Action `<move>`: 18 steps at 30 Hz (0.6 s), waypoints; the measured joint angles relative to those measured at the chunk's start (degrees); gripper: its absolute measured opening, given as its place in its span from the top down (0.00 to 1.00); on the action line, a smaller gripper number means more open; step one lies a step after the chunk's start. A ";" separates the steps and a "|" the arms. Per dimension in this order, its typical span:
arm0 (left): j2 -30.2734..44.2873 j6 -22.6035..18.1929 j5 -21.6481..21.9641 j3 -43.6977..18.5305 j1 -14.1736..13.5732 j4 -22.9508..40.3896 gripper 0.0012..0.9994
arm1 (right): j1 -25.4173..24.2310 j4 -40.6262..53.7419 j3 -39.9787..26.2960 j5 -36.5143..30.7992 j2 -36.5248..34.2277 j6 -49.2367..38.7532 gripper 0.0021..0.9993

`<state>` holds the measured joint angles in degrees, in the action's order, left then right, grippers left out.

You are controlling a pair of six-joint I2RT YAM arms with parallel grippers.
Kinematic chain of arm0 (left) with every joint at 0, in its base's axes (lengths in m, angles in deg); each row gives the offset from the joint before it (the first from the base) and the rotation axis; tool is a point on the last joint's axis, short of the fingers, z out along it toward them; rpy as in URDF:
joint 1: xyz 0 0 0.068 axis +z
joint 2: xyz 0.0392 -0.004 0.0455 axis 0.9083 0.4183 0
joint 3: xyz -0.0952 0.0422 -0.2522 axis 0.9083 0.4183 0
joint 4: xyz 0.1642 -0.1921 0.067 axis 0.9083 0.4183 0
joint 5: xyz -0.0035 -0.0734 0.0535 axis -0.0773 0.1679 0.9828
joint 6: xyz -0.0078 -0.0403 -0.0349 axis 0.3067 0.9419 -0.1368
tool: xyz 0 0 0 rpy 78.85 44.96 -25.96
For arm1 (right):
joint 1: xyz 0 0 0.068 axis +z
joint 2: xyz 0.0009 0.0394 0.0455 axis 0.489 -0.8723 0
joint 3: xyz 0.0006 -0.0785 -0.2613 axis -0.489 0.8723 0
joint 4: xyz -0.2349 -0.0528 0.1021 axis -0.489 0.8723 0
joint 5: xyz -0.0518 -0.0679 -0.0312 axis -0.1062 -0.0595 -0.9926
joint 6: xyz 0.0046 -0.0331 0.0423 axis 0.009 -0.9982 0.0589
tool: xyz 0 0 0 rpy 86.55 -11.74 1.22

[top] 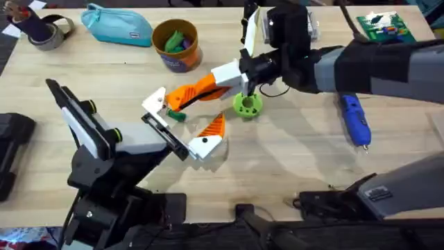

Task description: Pick up the gripper from the table and insert it into the empty holder that is missing its gripper. Then pick up a screw, insert it into the mounting hole, and use the screwdriver to tighten it. Finally, clean up the table by picking up the vegetable and placing it into the bucket.

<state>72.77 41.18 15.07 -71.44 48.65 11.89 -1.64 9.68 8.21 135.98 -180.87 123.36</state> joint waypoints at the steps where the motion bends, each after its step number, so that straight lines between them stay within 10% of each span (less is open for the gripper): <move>1: 0.00 0.00 0.00 0.00 0.00 0.00 0.00 | 0.00 0.00 -0.04 0.04 -0.04 0.02 0.99; 18: 0.00 -0.02 1.48 0.00 0.16 0.02 0.00 | -0.46 0.13 -5.74 2.86 -5.00 1.15 0.99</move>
<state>72.77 41.16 16.54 -71.44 48.81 11.91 -2.09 9.82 2.47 138.84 -185.87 124.51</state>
